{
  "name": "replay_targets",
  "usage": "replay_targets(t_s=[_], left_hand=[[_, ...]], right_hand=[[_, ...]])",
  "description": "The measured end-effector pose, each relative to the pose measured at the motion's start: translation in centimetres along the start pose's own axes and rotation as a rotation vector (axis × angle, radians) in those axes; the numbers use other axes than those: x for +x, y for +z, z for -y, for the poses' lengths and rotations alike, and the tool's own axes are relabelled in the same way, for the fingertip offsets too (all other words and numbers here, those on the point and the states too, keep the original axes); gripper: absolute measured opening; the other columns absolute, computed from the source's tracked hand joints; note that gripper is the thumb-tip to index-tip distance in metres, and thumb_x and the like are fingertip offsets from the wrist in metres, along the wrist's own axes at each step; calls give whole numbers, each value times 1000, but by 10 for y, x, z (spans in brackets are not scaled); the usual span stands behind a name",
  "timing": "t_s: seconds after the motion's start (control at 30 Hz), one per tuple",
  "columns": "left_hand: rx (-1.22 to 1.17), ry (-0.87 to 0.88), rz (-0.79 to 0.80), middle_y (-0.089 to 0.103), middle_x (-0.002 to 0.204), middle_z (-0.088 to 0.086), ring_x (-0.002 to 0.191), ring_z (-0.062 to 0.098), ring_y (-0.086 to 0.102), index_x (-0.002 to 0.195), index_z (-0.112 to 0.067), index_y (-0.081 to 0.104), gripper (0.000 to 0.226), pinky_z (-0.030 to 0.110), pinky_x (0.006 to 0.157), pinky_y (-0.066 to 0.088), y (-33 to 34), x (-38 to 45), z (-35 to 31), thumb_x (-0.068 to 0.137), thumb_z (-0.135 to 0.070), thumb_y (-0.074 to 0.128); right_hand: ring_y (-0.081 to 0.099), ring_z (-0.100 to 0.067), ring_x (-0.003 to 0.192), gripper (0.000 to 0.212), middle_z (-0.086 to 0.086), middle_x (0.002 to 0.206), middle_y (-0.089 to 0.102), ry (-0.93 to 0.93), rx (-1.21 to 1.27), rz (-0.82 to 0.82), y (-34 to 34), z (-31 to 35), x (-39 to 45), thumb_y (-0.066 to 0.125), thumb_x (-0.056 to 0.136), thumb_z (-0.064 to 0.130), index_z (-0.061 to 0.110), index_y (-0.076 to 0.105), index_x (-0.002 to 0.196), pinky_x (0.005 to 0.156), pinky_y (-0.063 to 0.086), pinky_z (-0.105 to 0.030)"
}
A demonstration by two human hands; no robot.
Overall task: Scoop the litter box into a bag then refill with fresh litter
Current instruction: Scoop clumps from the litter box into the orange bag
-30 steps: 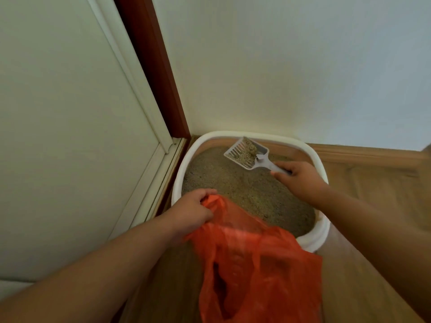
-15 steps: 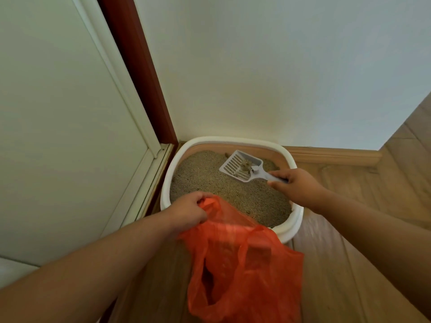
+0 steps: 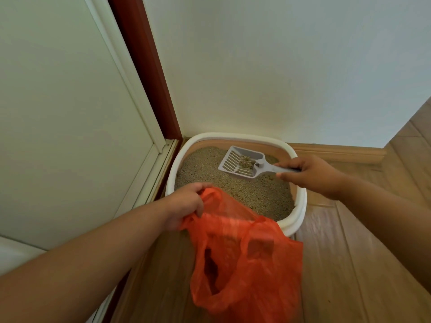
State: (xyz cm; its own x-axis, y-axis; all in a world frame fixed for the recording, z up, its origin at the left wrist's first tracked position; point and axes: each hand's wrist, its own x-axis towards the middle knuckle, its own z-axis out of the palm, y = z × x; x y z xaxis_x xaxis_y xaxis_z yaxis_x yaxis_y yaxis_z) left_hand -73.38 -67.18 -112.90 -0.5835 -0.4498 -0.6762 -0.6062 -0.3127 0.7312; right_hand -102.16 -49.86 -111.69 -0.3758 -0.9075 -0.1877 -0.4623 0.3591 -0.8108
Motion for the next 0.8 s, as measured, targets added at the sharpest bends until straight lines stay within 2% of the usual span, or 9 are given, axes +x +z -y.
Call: replay_targets(t_s=[0.07, 0.13, 0.2, 0.27, 0.37, 0.5, 0.63, 0.73, 0.8], left_hand=[[-74, -13, 40, 51, 136, 20, 93, 43, 66, 138, -36, 58, 93, 38, 55, 53, -4, -2, -2, 70, 26, 47], [-154, -2, 69, 53, 137, 23, 99, 45, 65, 138, -32, 60, 94, 42, 62, 53, -9, -1, -3, 66, 26, 46], [-224, 28, 93, 57, 139, 25, 106, 44, 66, 140, -27, 61, 95, 44, 68, 54, -14, 1, -3, 61, 24, 45], [-275, 53, 112, 62, 138, 25, 113, 43, 68, 143, -21, 58, 94, 43, 72, 52, -16, 1, -3, 63, 25, 42], [-327, 73, 114, 60, 138, 27, 119, 46, 66, 143, -16, 57, 90, 44, 73, 51, -17, 0, -4, 65, 27, 40], [-323, 108, 136, 67, 114, 17, 88, 26, 73, 137, -10, 61, 83, 33, 60, 50, -13, -3, -9, 70, 30, 32], [-315, 128, 164, 66, 116, 16, 88, 24, 72, 136, -9, 61, 80, 32, 57, 58, -8, -6, -15, 74, 31, 30], [-300, 137, 167, 70, 114, 12, 91, 19, 74, 142, -10, 56, 85, 35, 66, 52, -5, -5, -14, 72, 31, 32], [-290, 142, 164, 70, 112, 12, 87, 19, 73, 143, -10, 56, 87, 36, 67, 47, -5, -5, -13, 70, 31, 34]], right_hand=[[66, 7, 74, 27, 20, 85, 76, -24, -11, 49, -10, 9, -1, 77, 89, 23, 31, 77, 114, 73, 46, -17], [66, -2, 78, 27, 12, 93, 78, -51, 8, 115, -17, 15, -2, 77, 89, 20, 30, 78, 114, 75, 48, -24], [59, -17, 74, 26, -1, 89, 75, -78, 20, 178, -21, 18, -4, 75, 90, 17, 32, 80, 110, 69, 46, -29], [48, -18, 68, 25, -11, 81, 68, -92, -17, 248, -23, 20, -6, 74, 90, 15, 33, 81, 106, 60, 41, -28], [50, -17, 65, 25, -7, 80, 71, -113, -118, 413, -20, 31, -8, 75, 90, 16, 35, 81, 105, 60, 40, -29], [62, -5, 69, 25, 8, 84, 75, -212, -434, 583, 0, 58, -11, 76, 87, 20, 35, 80, 106, 66, 47, -20], [63, -2, 65, 23, 16, 78, 73, -300, -631, 639, 31, 79, -9, 74, 86, 27, 31, 80, 108, 62, 47, -17], [53, -2, 54, 16, 8, 67, 69, -297, -781, 668, 44, 87, -7, 72, 84, 28, 24, 80, 98, 56, 43, -19], [50, -5, 52, 15, 4, 65, 67, -268, -898, 670, 46, 89, -7, 72, 84, 29, 20, 80, 93, 55, 42, -23]])
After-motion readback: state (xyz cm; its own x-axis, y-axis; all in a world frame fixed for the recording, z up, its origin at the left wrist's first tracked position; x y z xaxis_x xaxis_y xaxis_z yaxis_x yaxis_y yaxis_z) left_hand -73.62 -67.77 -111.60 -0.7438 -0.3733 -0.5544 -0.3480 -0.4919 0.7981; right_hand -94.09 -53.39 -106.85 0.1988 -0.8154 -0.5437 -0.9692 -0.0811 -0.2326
